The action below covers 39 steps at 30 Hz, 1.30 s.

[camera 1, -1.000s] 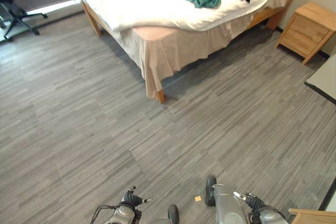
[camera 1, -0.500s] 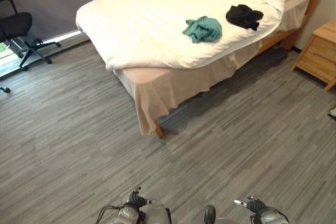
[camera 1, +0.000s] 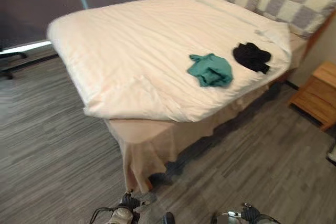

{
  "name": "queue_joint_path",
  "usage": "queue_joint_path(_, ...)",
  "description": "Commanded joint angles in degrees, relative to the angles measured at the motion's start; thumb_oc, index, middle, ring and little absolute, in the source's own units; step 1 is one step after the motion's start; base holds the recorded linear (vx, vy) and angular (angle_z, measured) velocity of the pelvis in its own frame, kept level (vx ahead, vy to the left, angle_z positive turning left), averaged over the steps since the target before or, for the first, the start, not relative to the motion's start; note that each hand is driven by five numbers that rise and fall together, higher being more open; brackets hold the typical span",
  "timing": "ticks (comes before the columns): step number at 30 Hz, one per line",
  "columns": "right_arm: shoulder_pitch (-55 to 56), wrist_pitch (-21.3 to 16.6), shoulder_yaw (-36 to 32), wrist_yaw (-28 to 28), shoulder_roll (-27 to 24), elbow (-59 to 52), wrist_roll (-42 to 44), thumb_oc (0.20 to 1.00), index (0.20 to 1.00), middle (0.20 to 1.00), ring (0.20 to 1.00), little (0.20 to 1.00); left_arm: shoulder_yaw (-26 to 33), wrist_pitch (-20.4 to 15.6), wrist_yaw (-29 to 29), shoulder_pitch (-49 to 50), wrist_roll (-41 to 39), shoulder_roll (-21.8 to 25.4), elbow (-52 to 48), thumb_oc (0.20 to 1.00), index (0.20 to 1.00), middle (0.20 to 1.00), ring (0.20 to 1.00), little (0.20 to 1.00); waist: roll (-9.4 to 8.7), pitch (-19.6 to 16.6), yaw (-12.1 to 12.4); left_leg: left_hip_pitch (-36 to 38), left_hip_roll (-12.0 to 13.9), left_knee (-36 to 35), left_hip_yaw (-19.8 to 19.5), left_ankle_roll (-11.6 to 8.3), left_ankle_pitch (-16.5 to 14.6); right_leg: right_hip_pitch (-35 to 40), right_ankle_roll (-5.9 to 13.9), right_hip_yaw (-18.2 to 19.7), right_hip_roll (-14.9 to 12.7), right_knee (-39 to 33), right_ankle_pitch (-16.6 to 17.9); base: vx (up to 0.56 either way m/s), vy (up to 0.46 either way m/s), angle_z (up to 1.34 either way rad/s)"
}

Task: Tidy up the quilt and then pick up the clothes from the bed and put them into the laundry hamper.

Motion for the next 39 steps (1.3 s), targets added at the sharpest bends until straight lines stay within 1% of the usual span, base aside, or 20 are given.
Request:
queue_joint_path(1,-4.1,0.2,-1.7,0.7,1.8,0.8,0.6,1.0,1.0,1.0,1.0,1.0,0.8,-0.8,0.3,0.2,-0.6,0.6,-1.1,1.0,1.0,1.0,1.0,1.0,-1.07,4.2,0.0,4.9,7.7,-0.1,2.9,-4.19,-3.1,5.1,3.59,8.8,-2.3,-13.1,14.0,0.31,-0.287,1.07)
queue_joint_path(2,-3.5,0.6,-2.0,1.1,1.7,1.2,0.4,1.0,1.0,1.0,1.0,1.0,1.0,-1.2,0.3,-0.1,-0.5,0.8,-0.7,1.0,1.0,1.0,1.0,1.0,-1.8,3.8,-0.2,6.1,8.4,-0.1,1.4,-4.74,-4.1,4.7,4.27,12.3,-3.2,-13.2,14.1,0.22,-0.191,1.17)
queue_joint_path(5,-3.4,0.8,-1.3,1.5,2.1,2.2,-0.2,1.0,1.0,1.0,1.0,1.0,2.4,-1.3,0.9,0.2,-1.9,0.7,-0.3,1.0,1.0,1.0,1.0,1.0,-2.49,3.0,0.3,7.4,9.5,-0.1,1.3,-5.85,-3.9,5.8,4.41,10.9,-2.7,-13.2,14.8,0.34,-0.405,0.96)
queue_joint_path(6,-2.6,0.6,-0.1,1.7,1.5,3.1,-1.1,1.0,1.0,1.0,1.0,1.0,4.5,-2.2,1.8,1.8,-5.9,0.0,-2.3,1.0,1.0,1.0,1.0,1.0,-1.62,2.0,1.1,7.1,12.9,-0.1,-0.2,-7.6,-1.9,7.8,3.05,8.2,-0.5,-13.2,13.0,0.42,-0.543,0.83)
queue_joint_path(9,-1.6,0.5,-1.3,0.5,-0.7,4.2,-1.5,1.0,1.0,1.0,1.0,1.0,5.9,-3.5,4.1,1.9,-8.9,-0.8,-4.7,1.0,1.0,1.0,1.0,1.0,-0.57,2.3,2.0,4.4,14.5,-0.1,-0.4,-8.59,2.3,11.0,2.21,2.1,0.0,-13.2,10.2,0.16,-0.282,0.82)
queue_joint_path(12,-1.0,0.4,-2.4,-0.1,-2.7,5.3,-0.9,1.0,1.0,1.0,1.0,1.0,9.0,-5.5,7.0,2.1,-13.4,0.2,-9.2,1.0,1.0,1.0,1.0,1.0,-0.66,3.0,2.7,1.4,12.0,2.5,0.7,-6.88,1.4,13.7,1.96,-0.7,-0.1,-13.2,8.2,0.04,-0.139,1.15)
queue_joint_path(14,-0.3,0.6,-3.1,-0.2,-3.0,5.5,-1.0,1.0,1.0,1.0,1.0,1.0,10.0,-6.2,7.9,2.2,-14.6,0.6,-11.3,1.0,1.0,1.0,1.0,1.0,-0.59,2.8,2.5,1.4,12.2,1.9,2.6,-6.94,1.5,14.0,1.58,-2.1,-0.1,-13.2,8.2,0.04,-0.048,0.32)
queue_joint_path(17,1.1,0.2,-3.9,-0.2,-4.3,4.4,-0.3,1.0,1.0,1.0,1.0,1.0,14.3,-9.4,11.2,2.4,-14.2,7.4,-30.1,1.0,1.0,1.0,1.0,1.0,-0.02,2.5,2.6,2.4,12.7,-0.1,4.0,-7.86,2.0,14.5,1.5,-3.0,0.5,-13.2,8.0,0.07,-0.023,0.12)
queue_joint_path(22,0.4,0.1,-2.4,1.0,-6.3,2.4,-0.6,1.0,1.0,1.0,1.0,1.0,15.4,-11.3,12.2,-3.7,-9.3,16.7,-45.8,1.0,1.0,1.0,1.0,1.0,0.51,2.7,1.8,3.0,13.0,-0.1,4.8,-8.19,1.0,13.6,2.21,-2.4,0.2,-13.2,8.6,0.04,-0.015,0.04)
queue_joint_path(23,-0.8,0.7,-2.9,2.4,-7.9,2.3,-0.1,1.0,1.0,1.0,1.0,1.0,18.9,-5.5,8.8,-4.6,-8.5,26.3,-46.2,1.0,1.0,1.0,1.0,1.0,1.47,2.6,2.0,3.4,13.1,-0.1,5.4,-8.24,0.6,13.4,2.57,-2.0,0.0,-13.2,8.7,0.02,0.03,-0.16)
queue_joint_path(24,-0.9,0.7,-2.8,2.4,-7.8,2.3,-0.1,1.0,1.0,1.0,1.0,1.0,19.0,-5.4,8.7,-4.5,-8.6,26.4,-46.3,1.0,1.0,1.0,1.0,1.0,1.33,2.6,1.9,3.3,13.0,-0.1,5.5,-8.21,0.8,13.2,2.54,-2.0,-0.1,-13.2,8.8,0.01,0.046,-0.34)
queue_joint_path(26,-0.5,0.8,-5.2,4.3,-10.0,1.7,-0.6,1.0,1.0,1.0,1.0,1.0,25.9,-7.3,3.4,-1.4,-10.9,37.8,-47.6,1.0,1.0,1.0,1.0,1.0,2.61,2.4,2.0,3.3,12.7,-0.1,6.1,-8.19,0.2,12.4,3.13,-1.4,-0.5,-13.2,9.2,-0.03,0.049,-0.45)
queue_joint_path(27,-0.6,0.6,-5.1,3.4,-10.0,1.2,-0.9,1.0,1.0,1.0,1.0,1.0,28.2,-16.5,0.5,1.0,-20.7,35.3,-56.3,1.0,1.0,1.0,1.0,1.0,2.76,2.6,2.1,2.9,12.4,-0.1,6.1,-8.33,0.3,11.2,3.16,-0.9,-0.7,-13.2,9.8,-0.07,0.027,-0.32)
queue_joint_path(28,-1.1,0.4,-4.3,3.8,-9.1,1.5,-0.5,1.0,1.0,1.0,1.0,1.0,25.5,-16.6,1.4,1.3,-18.1,31.6,-61.0,1.0,1.0,1.0,1.0,1.0,2.52,3.0,1.8,2.5,12.4,-0.1,6.2,-8.25,0.2,10.5,3.02,-0.5,-0.7,-13.2,10.0,-0.12,-0.016,-0.17)
queue_joint_path(29,-2.0,0.6,-3.2,3.0,-7.9,1.7,-0.7,1.0,1.0,1.0,1.0,1.0,21.9,-15.4,3.6,0.7,-11.7,28.3,-66.7,1.0,1.0,1.0,1.0,1.0,2.24,3.6,1.7,1.9,12.3,-0.1,6.1,-8.03,0.0,9.5,2.87,0.1,-0.7,-13.2,10.1,-0.1,-0.028,0.11)
queue_joint_path(30,-2.0,0.6,-3.3,3.0,-7.9,1.8,-0.7,1.0,1.0,1.0,1.0,1.0,21.9,-15.2,3.8,0.7,-11.5,28.1,-66.9,1.0,1.0,1.0,1.0,1.0,2.26,3.5,1.8,1.7,12.3,-0.1,6.2,-8.0,0.2,9.2,2.82,0.2,-0.7,-13.2,10.3,-0.14,-0.025,0.21)
queue_joint_path(31,-4.6,0.7,-2.8,2.0,-5.9,2.5,-0.3,1.0,1.0,1.0,1.0,1.0,14.1,-12.9,5.3,-3.9,-2.3,21.9,-67.3,1.0,1.0,1.0,1.0,1.0,1.91,4.5,1.0,0.9,12.2,-0.1,6.8,-7.7,0.1,7.6,2.7,1.2,-0.7,-13.2,10.7,-0.09,-0.01,0.17)
queue_joint_path(32,-4.6,0.7,-2.9,2.0,-5.9,2.6,-0.3,1.0,1.0,1.0,1.0,1.0,14.1,-12.9,5.4,-3.9,-2.3,21.9,-67.2,1.0,1.0,1.0,1.0,1.0,1.91,4.5,1.1,0.8,12.2,-0.1,6.8,-7.7,0.1,7.5,2.7,1.2,-0.7,-13.2,10.7,-0.15,0.012,-0.05)
queue_joint_path(34,-5.4,0.5,-2.6,0.8,-5.8,1.8,-0.4,1.0,1.0,1.0,1.0,1.0,7.2,-10.0,7.2,-11.9,4.8,21.0,-63.0,1.0,1.0,1.0,1.0,1.0,2.26,5.9,-1.2,0.1,11.9,-0.1,8.6,-7.4,-0.2,4.9,3.34,2.7,-0.8,-13.2,11.9,-0.12,0.054,-0.38)
queue_joint_path(39,-5.0,0.3,-2.1,-0.4,-5.1,0.8,-1.7,1.0,1.0,1.0,1.0,1.0,1.4,-7.1,7.0,-16.4,12.6,19.9,-59.2,1.0,1.0,1.0,1.0,1.0,2.42,6.7,-2.8,-1.0,11.5,-0.1,10.4,-7.24,-0.1,2.3,3.59,4.0,-0.8,-13.2,13.2,-0.06,0.033,-0.47)
